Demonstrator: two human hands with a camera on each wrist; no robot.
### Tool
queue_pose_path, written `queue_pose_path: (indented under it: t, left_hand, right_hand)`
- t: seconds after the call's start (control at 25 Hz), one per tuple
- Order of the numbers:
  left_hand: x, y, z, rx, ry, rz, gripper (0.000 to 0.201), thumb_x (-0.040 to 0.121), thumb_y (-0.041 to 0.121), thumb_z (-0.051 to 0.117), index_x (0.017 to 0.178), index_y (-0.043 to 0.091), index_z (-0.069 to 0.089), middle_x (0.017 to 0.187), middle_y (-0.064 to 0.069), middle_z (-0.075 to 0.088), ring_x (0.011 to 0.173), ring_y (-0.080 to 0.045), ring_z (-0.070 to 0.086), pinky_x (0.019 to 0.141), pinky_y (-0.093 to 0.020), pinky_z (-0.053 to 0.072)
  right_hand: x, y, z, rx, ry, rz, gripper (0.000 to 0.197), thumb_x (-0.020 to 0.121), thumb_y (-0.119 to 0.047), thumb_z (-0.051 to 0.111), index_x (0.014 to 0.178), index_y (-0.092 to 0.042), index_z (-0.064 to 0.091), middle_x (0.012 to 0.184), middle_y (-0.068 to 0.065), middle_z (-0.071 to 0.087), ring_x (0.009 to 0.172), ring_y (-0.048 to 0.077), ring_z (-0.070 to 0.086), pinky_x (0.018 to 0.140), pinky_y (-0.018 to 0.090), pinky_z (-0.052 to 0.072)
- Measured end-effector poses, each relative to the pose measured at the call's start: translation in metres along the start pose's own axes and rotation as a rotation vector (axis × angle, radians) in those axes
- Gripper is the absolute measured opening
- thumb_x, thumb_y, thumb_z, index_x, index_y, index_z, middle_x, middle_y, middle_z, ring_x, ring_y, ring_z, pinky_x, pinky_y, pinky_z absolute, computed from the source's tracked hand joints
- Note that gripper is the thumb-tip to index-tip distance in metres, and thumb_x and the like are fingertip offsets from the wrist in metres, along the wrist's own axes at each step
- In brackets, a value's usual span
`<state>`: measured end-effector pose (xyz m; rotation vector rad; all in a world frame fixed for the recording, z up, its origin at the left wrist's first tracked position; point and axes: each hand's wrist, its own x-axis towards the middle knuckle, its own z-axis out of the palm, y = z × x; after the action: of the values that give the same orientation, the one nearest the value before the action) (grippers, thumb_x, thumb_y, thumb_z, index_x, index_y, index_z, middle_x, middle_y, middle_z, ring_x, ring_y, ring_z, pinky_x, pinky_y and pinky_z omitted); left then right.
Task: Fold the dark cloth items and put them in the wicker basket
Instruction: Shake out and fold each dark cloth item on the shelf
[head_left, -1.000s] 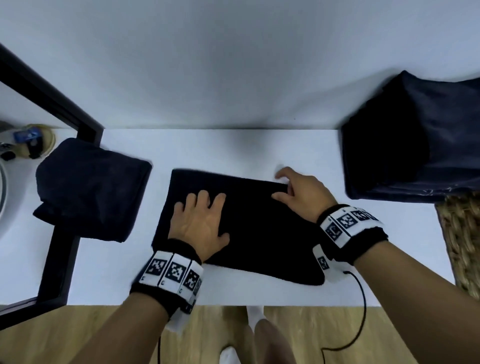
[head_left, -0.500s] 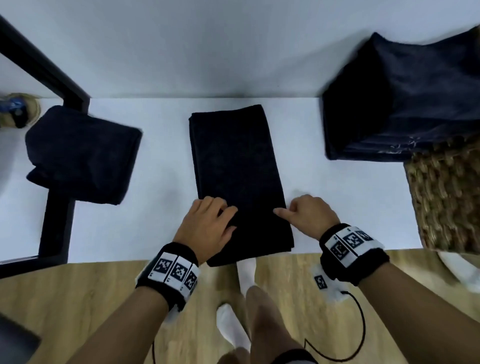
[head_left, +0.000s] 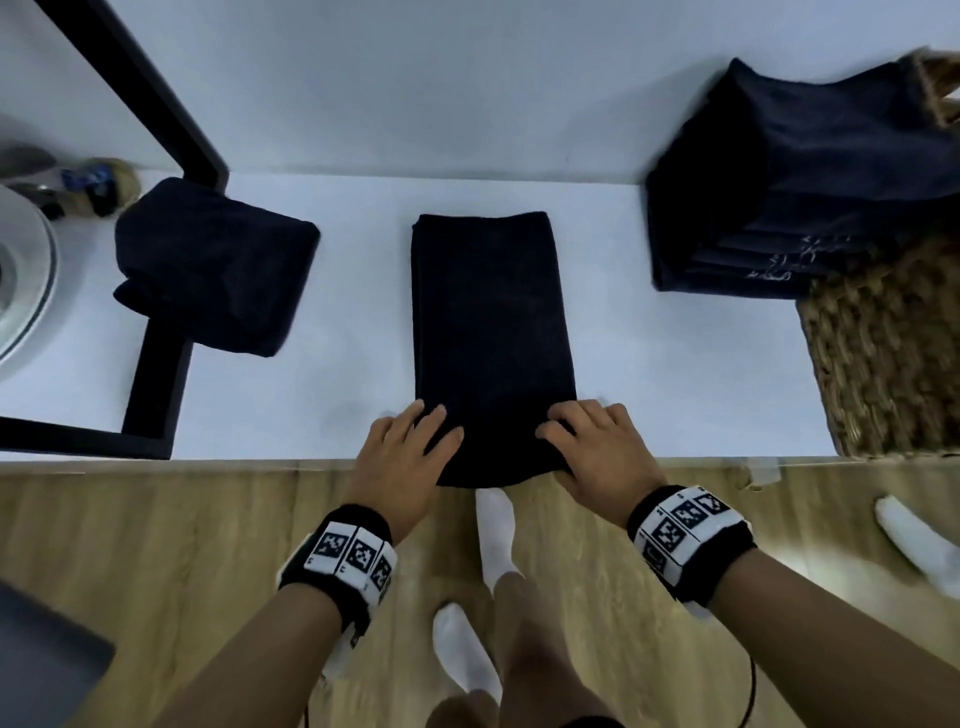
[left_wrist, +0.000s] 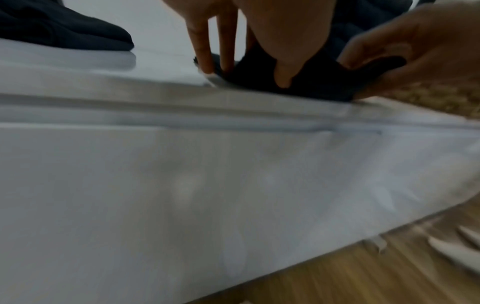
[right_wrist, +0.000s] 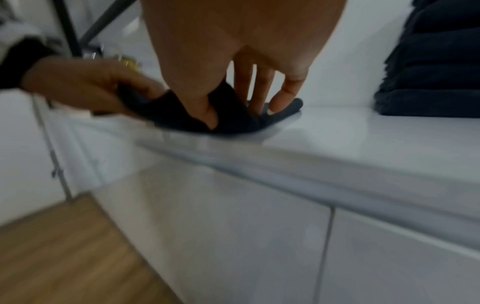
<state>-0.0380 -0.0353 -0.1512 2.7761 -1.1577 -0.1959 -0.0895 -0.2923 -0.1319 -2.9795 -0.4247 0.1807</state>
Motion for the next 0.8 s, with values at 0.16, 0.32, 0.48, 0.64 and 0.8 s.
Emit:
queue_pose_path:
  t: [0.16, 0.32, 0.48, 0.64, 0.8]
  left_hand:
    - [0.014, -0.008, -0.051, -0.618, 0.192, -0.229, 0.022, 0.079, 0.023, 0.062, 0.098, 0.018, 0.071, 0.094, 0.007, 0.071, 0.096, -0.017, 0.062, 0.083, -0.024, 0.043]
    - [0.090, -0.027, -0.103, -1.218, 0.332, -0.687, 0.005, 0.084, 0.022, 0.071, 0.087, 0.018, 0.071, 0.081, 0.004, 0.072, 0.078, -0.009, 0.068, 0.075, -0.028, 0.053]
    - [0.170, -0.067, -0.093, -1.092, 0.338, -0.839, 0.031, 0.084, 0.036, 0.068, 0.085, 0.005, 0.070, 0.083, -0.011, 0.072, 0.080, -0.026, 0.066, 0.075, -0.035, 0.053]
    - [0.197, -0.095, -0.059, -1.001, 0.210, -0.968, 0.033, 0.086, 0.039, 0.066, 0.090, 0.007, 0.069, 0.090, -0.009, 0.071, 0.090, -0.028, 0.066, 0.085, -0.036, 0.052]
    - [0.200, -0.095, -0.053, -0.892, 0.179, -0.976, 0.024, 0.087, 0.040, 0.064, 0.088, 0.017, 0.061, 0.091, -0.001, 0.064, 0.089, -0.020, 0.060, 0.078, -0.024, 0.042]
  right_hand:
    - [0.016, 0.007, -0.052, 0.577, 0.084, 0.162, 0.023, 0.080, -0.019, 0.062, 0.102, -0.024, 0.067, 0.091, -0.010, 0.065, 0.079, 0.005, 0.059, 0.079, 0.025, 0.046]
    - [0.089, 0.038, -0.093, 1.151, 0.305, 0.505, 0.022, 0.083, -0.006, 0.069, 0.101, -0.015, 0.062, 0.087, 0.003, 0.069, 0.074, 0.006, 0.063, 0.070, 0.019, 0.052]
    - [0.162, 0.078, -0.074, 1.175, 0.295, 0.732, 0.022, 0.081, -0.023, 0.072, 0.100, -0.018, 0.061, 0.089, 0.006, 0.071, 0.077, 0.016, 0.069, 0.074, 0.032, 0.058]
    - [0.195, 0.097, -0.042, 1.030, 0.205, 0.787, 0.018, 0.081, -0.030, 0.072, 0.073, -0.022, 0.058, 0.073, -0.006, 0.062, 0.075, 0.016, 0.062, 0.074, 0.031, 0.052]
    - [0.197, 0.096, -0.031, 0.879, 0.184, 0.858, 0.022, 0.082, -0.035, 0.071, 0.075, -0.019, 0.058, 0.069, -0.011, 0.056, 0.069, 0.010, 0.053, 0.063, 0.021, 0.039]
